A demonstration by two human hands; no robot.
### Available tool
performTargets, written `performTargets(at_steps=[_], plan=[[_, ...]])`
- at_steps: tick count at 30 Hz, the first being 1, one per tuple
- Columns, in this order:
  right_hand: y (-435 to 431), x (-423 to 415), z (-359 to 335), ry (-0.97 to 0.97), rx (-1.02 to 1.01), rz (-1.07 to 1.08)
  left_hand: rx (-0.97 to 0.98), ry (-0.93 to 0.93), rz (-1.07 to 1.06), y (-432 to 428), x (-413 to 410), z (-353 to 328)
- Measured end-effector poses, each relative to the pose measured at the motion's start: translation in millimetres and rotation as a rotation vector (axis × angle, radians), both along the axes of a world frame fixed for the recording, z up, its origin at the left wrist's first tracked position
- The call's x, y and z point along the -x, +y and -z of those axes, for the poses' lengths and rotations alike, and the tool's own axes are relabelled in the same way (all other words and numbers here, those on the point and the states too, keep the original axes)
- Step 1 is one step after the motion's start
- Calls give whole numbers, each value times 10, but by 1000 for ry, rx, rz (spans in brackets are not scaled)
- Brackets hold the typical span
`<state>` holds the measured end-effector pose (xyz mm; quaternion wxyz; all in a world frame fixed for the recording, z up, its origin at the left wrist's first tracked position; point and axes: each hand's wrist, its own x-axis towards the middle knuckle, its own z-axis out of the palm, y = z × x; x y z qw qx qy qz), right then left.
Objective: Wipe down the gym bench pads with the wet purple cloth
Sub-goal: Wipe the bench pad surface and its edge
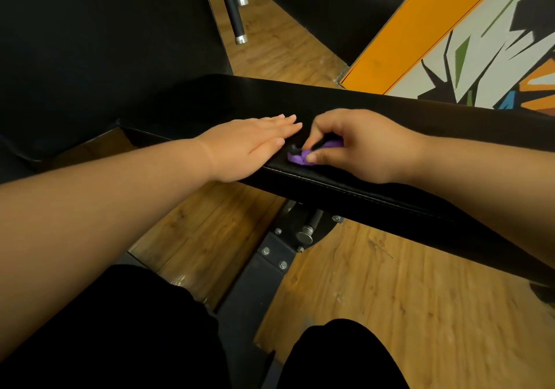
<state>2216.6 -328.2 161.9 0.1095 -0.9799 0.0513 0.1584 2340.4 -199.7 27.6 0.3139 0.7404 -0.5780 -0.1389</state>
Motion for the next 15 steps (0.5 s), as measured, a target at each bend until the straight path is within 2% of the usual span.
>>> performTargets(at_steps=[4, 9, 15], plan=[[-47, -118, 48, -40, 73, 58, -16, -25, -5, 76, -30, 74], [88, 4, 12, 31, -65, -21, -15, -41, -8, 86, -44, 80], [-38, -263, 112, -52, 123, 67, -37, -58, -20, 74, -61, 79]])
